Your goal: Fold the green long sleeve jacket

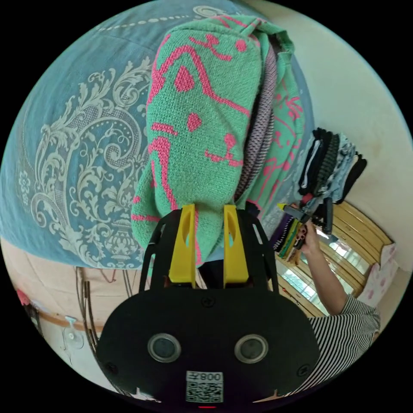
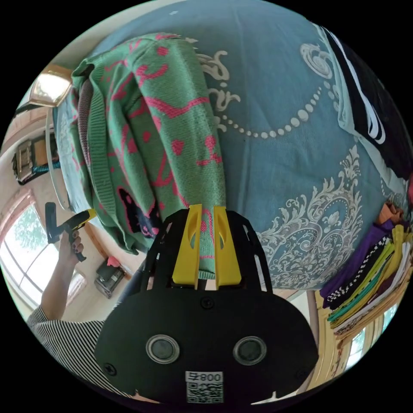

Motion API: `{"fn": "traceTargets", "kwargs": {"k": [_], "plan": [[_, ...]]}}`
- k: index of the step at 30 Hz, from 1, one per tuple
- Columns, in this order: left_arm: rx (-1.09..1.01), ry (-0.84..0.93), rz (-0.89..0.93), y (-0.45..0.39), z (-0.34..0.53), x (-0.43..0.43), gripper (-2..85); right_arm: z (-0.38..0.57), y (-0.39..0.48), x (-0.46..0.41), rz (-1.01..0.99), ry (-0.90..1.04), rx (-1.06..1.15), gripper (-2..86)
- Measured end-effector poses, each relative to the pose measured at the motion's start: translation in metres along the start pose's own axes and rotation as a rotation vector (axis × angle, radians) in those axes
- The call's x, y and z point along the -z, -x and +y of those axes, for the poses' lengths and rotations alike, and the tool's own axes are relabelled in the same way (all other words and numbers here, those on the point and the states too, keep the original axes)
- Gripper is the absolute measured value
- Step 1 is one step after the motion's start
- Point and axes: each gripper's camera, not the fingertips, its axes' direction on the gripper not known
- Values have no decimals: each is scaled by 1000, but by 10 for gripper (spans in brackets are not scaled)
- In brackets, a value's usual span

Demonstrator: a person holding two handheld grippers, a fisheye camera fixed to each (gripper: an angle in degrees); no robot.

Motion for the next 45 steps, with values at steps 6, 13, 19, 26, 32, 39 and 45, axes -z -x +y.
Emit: {"fn": "traceTargets", "kwargs": {"k": [6, 13, 19, 26, 32, 39, 45], "plan": [[-4, -3, 43, 29, -14, -20, 29, -38, 80, -36, -17, 90, -38, 27], [53, -105, 61, 83, 2, -8, 23, -51, 169, -51, -6, 128, 19, 2], [86, -165, 26, 123, 22, 11, 21, -37, 218, -42, -90, 124, 43, 0], [101, -300, -123, 166, 40, 75, 21, 5, 288, 43, -88, -45, 168, 0], [210, -566, -193, 211, 44, 131, 33, 18, 312, 128, 132, -257, 113, 7], [98, -468, 80, 234, 48, 21, 83, 4, 346, 25, 1, -128, 92, 62], [71, -58, 264, 238, 59, -137, 100, 13, 369, -86, -51, 45, -12, 82]]}}
